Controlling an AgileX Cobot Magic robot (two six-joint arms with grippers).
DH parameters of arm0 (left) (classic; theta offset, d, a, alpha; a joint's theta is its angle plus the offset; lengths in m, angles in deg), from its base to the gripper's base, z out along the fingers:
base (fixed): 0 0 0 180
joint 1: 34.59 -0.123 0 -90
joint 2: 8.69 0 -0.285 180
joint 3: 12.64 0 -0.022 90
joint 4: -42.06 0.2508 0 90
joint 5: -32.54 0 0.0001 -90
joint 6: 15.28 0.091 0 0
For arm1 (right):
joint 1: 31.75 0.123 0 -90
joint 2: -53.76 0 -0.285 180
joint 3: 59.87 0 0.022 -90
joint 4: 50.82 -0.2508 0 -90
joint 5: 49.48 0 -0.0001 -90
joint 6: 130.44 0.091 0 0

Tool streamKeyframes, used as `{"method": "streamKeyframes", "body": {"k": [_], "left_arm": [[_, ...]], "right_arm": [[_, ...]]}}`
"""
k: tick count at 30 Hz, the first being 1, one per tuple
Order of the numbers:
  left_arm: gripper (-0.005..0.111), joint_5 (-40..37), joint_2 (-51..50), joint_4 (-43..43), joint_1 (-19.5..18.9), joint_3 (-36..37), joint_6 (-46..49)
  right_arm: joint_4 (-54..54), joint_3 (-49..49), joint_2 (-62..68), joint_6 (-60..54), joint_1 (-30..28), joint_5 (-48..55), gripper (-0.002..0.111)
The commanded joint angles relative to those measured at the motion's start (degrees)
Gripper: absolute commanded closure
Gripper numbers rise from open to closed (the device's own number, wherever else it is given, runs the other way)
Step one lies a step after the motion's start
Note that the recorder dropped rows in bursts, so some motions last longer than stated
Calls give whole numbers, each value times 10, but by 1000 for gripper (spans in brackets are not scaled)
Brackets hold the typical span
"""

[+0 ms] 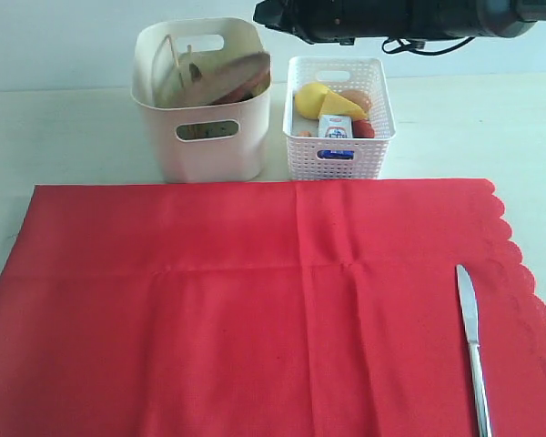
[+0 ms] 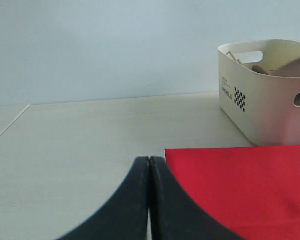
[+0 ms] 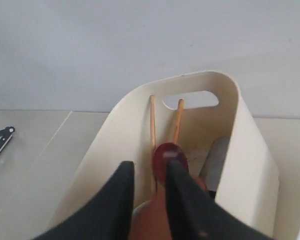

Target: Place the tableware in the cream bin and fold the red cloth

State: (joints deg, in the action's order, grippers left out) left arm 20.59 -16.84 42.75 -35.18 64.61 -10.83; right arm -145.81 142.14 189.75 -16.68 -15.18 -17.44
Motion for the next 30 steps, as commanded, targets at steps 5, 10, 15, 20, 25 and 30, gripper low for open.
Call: {"method": "streamKeyframes", "body": {"k": [5, 10, 15, 20, 25, 30], "left_arm": [[107, 4, 4, 2, -1, 0, -3], [107, 4, 4, 2, -1, 0, -3], [107, 4, 4, 2, -1, 0, -3], [107, 4, 4, 2, -1, 0, -3], [107, 4, 4, 2, -1, 0, -3], [107, 4, 4, 2, -1, 0, -3]], "right_arm": [[48, 7, -7, -23, 3, 34, 39], [210, 7, -28, 60, -25, 60, 44], [447, -8, -66, 255, -47, 76, 72], [612, -83, -137, 382, -50, 45, 97], [631, -241, -242, 400, -50, -58, 108], [628, -424, -348, 399, -46, -167, 108]]}}
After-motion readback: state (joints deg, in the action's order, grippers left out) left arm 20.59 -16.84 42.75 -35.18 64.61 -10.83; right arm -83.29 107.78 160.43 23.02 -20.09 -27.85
